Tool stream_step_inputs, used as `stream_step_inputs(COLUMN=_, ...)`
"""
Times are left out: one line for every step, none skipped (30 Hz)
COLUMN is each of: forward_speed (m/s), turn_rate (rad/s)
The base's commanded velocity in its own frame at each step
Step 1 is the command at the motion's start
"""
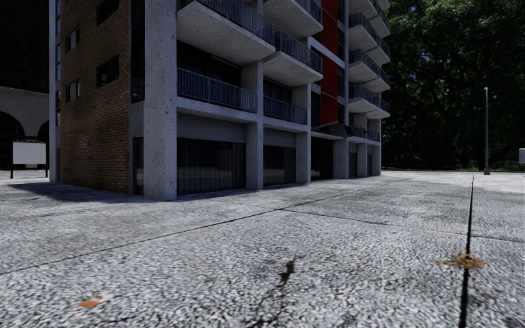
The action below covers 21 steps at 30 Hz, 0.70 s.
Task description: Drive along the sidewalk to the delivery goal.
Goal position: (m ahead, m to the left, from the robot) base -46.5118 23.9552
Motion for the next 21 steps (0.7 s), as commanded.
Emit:
stream_step_inputs(forward_speed=0.0, turn_rate=0.0)
stream_step_inputs(forward_speed=0.0, turn_rate=0.0)
stream_step_inputs(forward_speed=0.0, turn_rate=0.0)
stream_step_inputs(forward_speed=0.0, turn_rate=0.0)
stream_step_inputs(forward_speed=0.0, turn_rate=0.0)
stream_step_inputs(forward_speed=0.0, turn_rate=0.0)
stream_step_inputs(forward_speed=0.0, turn_rate=0.0)
stream_step_inputs(forward_speed=0.0, turn_rate=0.0)
stream_step_inputs(forward_speed=0.0, turn_rate=0.0)
stream_step_inputs(forward_speed=0.0, turn_rate=0.0)
stream_step_inputs(forward_speed=0.0, turn_rate=0.0)
stream_step_inputs(forward_speed=0.0, turn_rate=0.0)
stream_step_inputs(forward_speed=0.0, turn_rate=0.0)
stream_step_inputs(forward_speed=0.0, turn_rate=0.0)
stream_step_inputs(forward_speed=0.0, turn_rate=0.0)
stream_step_inputs(forward_speed=0.0, turn_rate=0.0)
stream_step_inputs(forward_speed=0.0, turn_rate=0.0)
stream_step_inputs(forward_speed=0.0, turn_rate=0.0)
stream_step_inputs(forward_speed=0.0, turn_rate=0.0)
stream_step_inputs(forward_speed=0.0, turn_rate=0.0)
stream_step_inputs(forward_speed=0.0, turn_rate=0.0)
